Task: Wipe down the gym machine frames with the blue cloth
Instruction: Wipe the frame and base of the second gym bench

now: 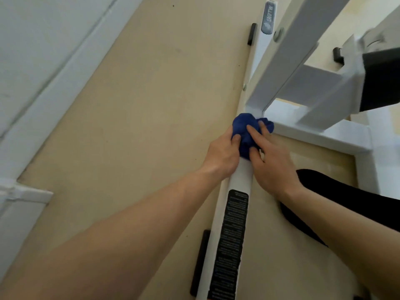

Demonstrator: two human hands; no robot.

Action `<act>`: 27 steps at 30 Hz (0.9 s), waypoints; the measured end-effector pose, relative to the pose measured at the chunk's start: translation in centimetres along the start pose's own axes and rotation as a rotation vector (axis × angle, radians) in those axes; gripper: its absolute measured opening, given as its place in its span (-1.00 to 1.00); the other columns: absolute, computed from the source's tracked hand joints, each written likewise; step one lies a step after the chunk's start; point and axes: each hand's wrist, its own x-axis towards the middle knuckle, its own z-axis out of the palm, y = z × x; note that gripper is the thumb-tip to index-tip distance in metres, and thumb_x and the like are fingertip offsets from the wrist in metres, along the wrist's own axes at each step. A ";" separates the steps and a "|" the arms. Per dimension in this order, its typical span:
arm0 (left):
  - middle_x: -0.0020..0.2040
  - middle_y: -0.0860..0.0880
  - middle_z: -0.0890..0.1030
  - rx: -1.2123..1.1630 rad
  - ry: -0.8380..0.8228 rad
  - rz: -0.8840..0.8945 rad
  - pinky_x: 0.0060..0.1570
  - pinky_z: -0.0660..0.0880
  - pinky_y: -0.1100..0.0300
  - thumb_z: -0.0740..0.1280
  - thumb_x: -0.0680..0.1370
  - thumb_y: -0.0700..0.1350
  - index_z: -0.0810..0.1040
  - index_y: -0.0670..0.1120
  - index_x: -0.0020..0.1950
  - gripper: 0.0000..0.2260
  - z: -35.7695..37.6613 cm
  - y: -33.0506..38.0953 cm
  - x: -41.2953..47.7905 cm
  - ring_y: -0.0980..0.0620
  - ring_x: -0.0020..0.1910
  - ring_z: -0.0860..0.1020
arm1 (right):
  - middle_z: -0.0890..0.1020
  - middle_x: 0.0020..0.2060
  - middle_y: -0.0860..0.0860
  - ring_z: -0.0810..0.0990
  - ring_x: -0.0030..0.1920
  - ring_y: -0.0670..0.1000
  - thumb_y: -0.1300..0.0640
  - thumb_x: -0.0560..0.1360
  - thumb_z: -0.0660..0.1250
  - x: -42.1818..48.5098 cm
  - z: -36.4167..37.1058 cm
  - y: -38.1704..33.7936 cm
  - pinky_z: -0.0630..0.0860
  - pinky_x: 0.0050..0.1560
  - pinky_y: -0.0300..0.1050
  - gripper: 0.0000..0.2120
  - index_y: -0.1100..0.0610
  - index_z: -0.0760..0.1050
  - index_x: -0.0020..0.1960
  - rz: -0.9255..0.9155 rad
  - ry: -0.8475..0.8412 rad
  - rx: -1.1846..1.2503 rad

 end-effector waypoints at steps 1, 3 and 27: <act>0.10 0.03 0.60 0.002 -0.014 -0.011 -0.19 0.32 0.52 0.09 0.70 -0.11 0.44 0.02 0.42 -0.68 -0.2 -0.8 -2.0 0.10 0.01 0.52 | 0.10 0.58 -0.14 0.20 0.54 -0.03 0.12 0.64 0.16 -2.0 0.1 0.0 0.21 0.39 -0.19 -0.49 -0.15 0.21 0.55 -0.020 -0.027 -0.017; 0.05 0.09 0.58 0.014 -0.040 -0.022 -0.20 0.32 0.58 0.10 0.70 -0.10 0.47 0.02 0.39 -0.70 -0.8 -2.1 -6.0 0.16 -0.04 0.51 | 0.12 0.57 -0.14 0.18 0.55 -0.01 0.08 0.63 0.16 -5.8 0.2 0.2 0.24 0.42 -0.14 -0.49 -0.17 0.20 0.55 -0.138 -0.068 -0.153; 0.63 -0.09 -0.10 0.790 -0.180 0.293 0.40 0.18 0.14 0.02 0.71 -0.02 -0.06 -0.14 0.62 -0.48 -0.7 0.2 -5.3 -0.11 0.54 0.18 | 0.59 0.22 -0.10 0.58 0.20 -0.03 -0.22 0.53 0.05 -7.4 5.1 0.7 0.48 0.29 0.13 -0.45 -0.15 0.27 0.50 0.287 0.113 0.796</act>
